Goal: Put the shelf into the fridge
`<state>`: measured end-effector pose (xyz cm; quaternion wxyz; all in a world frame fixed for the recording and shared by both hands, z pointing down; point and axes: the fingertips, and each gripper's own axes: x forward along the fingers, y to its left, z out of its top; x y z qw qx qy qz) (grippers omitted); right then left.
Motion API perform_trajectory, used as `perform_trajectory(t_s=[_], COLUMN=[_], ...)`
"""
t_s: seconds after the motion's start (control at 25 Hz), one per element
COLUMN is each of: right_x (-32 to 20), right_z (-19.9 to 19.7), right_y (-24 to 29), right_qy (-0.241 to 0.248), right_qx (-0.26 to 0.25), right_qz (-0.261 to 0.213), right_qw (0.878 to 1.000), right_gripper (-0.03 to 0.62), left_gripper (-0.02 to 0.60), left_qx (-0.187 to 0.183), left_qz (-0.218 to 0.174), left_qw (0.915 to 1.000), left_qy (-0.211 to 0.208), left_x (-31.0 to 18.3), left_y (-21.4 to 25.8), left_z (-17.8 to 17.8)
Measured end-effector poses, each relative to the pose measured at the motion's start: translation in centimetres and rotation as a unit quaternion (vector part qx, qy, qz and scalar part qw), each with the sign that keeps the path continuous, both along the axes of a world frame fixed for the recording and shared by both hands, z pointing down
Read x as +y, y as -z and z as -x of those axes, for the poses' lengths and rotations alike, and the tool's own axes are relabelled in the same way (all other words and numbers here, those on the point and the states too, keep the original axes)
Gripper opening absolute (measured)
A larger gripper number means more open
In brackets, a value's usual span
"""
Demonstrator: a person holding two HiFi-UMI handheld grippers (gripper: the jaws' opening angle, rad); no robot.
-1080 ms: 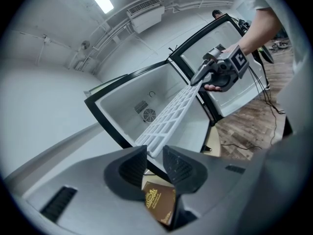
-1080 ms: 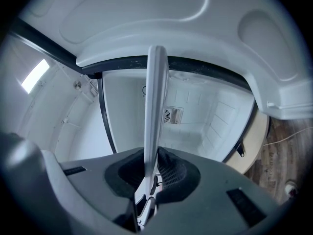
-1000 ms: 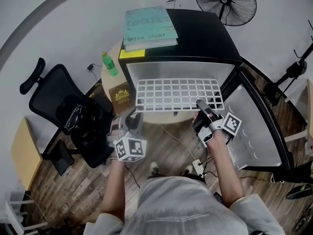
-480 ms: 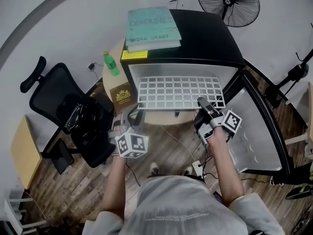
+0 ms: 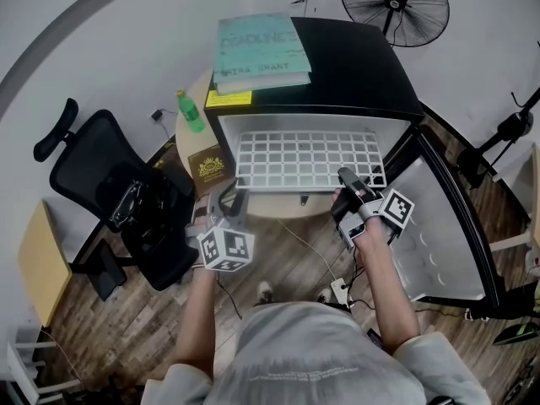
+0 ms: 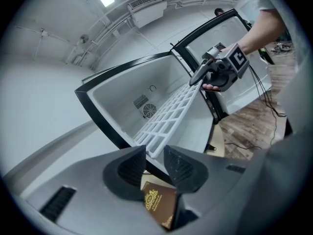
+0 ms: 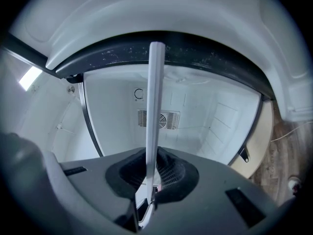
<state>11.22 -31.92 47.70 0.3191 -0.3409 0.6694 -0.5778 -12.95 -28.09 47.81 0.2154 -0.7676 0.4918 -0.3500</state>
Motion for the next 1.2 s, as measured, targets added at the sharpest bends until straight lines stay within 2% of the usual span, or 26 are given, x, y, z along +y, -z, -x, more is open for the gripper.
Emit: perform_trajectory(t_s=[0.8, 0.96, 1.08, 1.2], right_x=[-3.4, -4.1, -4.0, -2.7], right_z=[0.2, 0.4, 1.8, 5.2], right_y=[-0.3, -0.3, 0.0, 0.1], right_qy=[-0.007, -0.005, 0.015, 0.055], right_qx=[0.020, 0.010, -0.003, -0.013], right_qz=[0.009, 0.004, -0.010, -0.020], right_qw=[1.000, 1.000, 1.000, 0.998], right_gripper=[0.044, 0.044, 0.044, 0.044], left_gripper=[0.115, 0.115, 0.115, 0.115], left_qx=[0.004, 0.005, 0.006, 0.002], left_qz=[0.005, 0.005, 0.007, 0.011], left_qw=[1.0000, 1.0000, 0.9999, 0.9999], left_qy=[0.004, 0.006, 0.008, 0.008], left_x=[-3.1, -3.5, -3.5, -3.5], left_y=[-0.3, -0.3, -0.3, -0.2], left_z=[0.1, 0.2, 0.1, 0.1])
